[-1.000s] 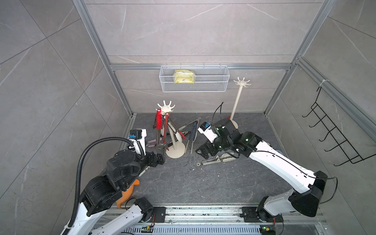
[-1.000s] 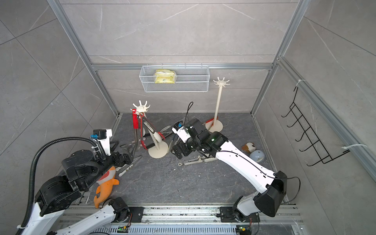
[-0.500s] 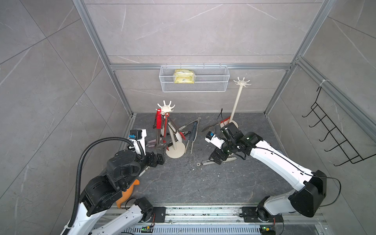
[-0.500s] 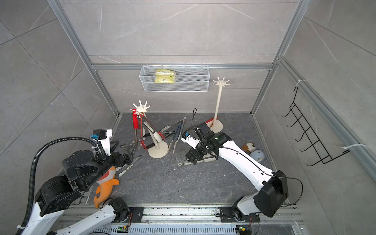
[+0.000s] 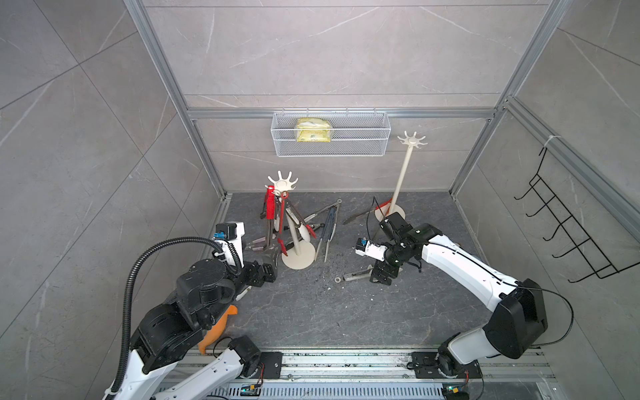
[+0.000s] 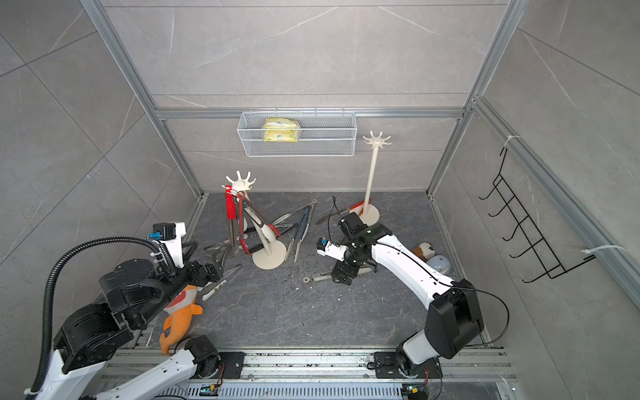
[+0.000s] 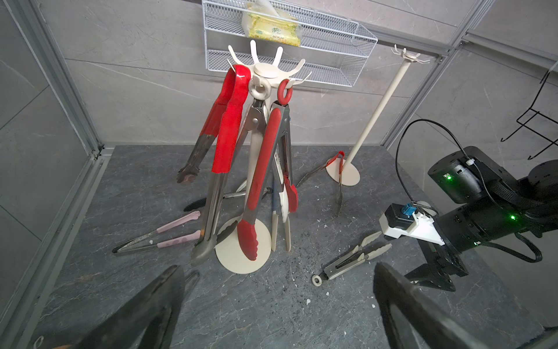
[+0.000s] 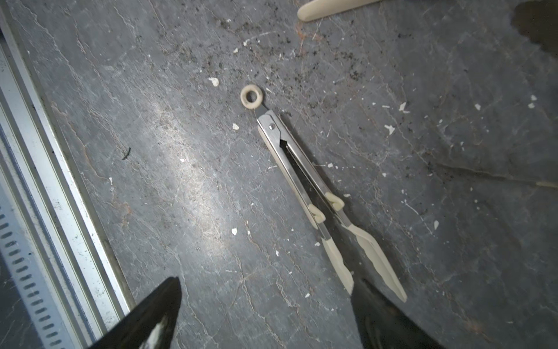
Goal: Hang food tongs on kitchen utensil racks
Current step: Pick up the food tongs from the center of the board.
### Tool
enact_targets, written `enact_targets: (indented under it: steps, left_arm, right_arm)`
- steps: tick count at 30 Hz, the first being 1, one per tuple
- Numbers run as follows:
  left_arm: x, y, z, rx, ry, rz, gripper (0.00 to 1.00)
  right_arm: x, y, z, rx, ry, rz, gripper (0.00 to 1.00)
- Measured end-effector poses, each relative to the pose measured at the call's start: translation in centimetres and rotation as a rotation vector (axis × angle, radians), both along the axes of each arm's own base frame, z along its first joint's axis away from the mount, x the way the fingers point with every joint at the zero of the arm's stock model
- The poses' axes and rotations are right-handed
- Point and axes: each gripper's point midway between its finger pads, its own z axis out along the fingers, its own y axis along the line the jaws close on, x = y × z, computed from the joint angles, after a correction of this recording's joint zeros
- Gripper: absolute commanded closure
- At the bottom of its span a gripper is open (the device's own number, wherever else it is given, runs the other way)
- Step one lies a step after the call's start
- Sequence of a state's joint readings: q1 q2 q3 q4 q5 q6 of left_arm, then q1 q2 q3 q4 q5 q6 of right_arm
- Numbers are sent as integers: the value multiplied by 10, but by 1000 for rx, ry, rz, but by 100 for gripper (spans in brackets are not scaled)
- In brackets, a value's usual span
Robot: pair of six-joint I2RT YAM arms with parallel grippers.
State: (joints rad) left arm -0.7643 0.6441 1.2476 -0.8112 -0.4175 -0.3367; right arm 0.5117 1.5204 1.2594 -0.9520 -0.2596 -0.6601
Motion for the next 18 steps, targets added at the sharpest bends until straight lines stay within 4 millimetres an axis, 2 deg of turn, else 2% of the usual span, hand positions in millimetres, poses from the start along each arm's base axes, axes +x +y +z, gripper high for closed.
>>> enact_targets:
  steps: [4,9,12,18]
  left_arm:
    - [-1,2,-2,7,6,2,1]
    - [-3,3,-7,24,24,3,1]
    - [-2,3,-6,25,25,3,1]
    - [-4,4,-8,34,35,3,1]
  right_arm:
    - [5,-8,-9,-7,2,23,14]
    - [5,-13,-31,-20,22,63,14]
    - [4,-12,-42,-21,40,85,14]
    - [7,-7,-48,-2,32,117,17]
